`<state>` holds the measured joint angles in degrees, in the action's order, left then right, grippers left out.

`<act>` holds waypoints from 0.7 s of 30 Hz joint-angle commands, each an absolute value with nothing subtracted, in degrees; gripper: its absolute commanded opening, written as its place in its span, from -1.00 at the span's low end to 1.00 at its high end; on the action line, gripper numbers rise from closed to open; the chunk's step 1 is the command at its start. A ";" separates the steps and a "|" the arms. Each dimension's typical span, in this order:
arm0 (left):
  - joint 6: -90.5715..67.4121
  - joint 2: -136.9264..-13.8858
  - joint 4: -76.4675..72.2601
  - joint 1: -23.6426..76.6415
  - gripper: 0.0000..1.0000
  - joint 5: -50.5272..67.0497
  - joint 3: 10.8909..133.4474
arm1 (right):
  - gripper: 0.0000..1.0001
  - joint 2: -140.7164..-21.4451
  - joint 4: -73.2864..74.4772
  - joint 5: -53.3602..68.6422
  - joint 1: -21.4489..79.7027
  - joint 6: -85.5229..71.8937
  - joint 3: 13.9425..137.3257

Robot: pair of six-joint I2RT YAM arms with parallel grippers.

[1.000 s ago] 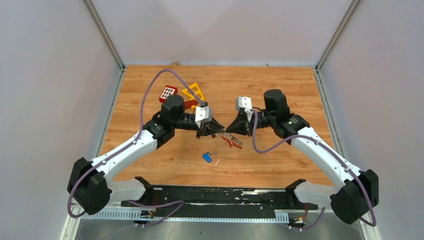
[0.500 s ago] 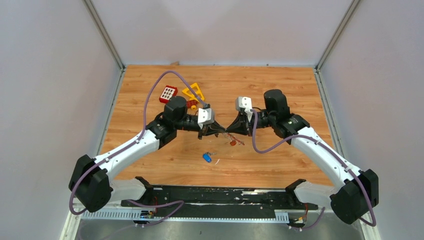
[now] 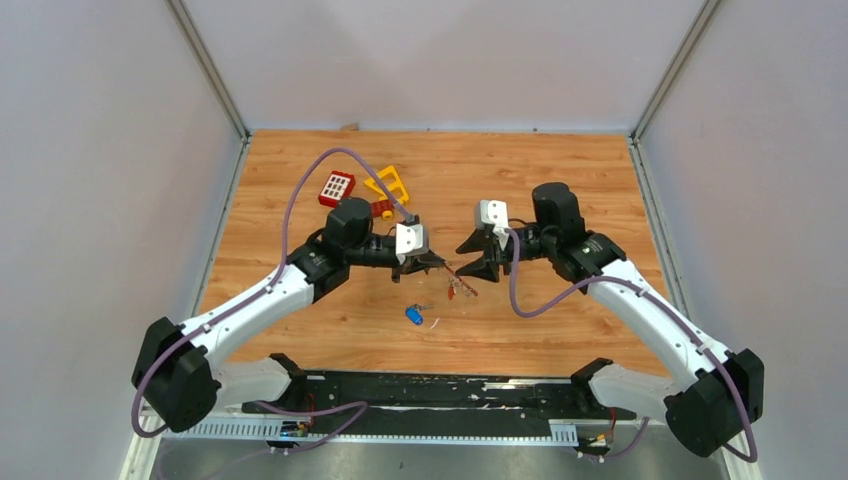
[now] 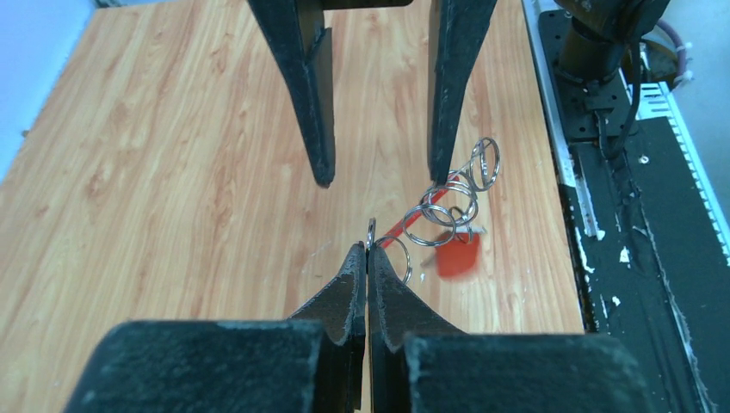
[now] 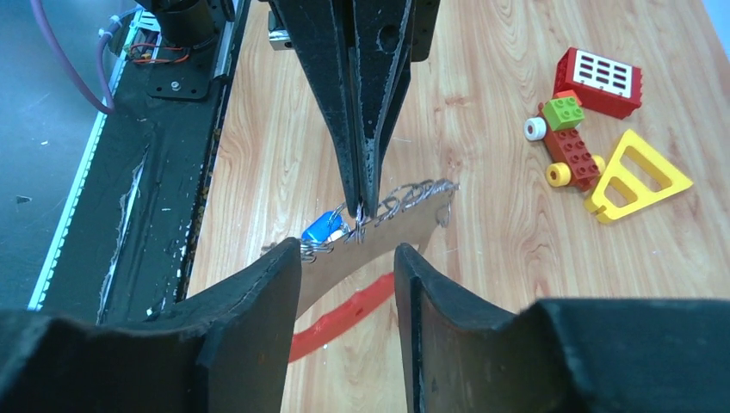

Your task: Put the keys on the keyring

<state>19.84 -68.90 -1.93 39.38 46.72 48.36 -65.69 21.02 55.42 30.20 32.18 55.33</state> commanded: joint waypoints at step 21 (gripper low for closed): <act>25.10 -61.27 -10.67 39.66 -1.00 49.45 40.55 | -0.38 -66.99 23.55 57.38 32.64 32.61 60.20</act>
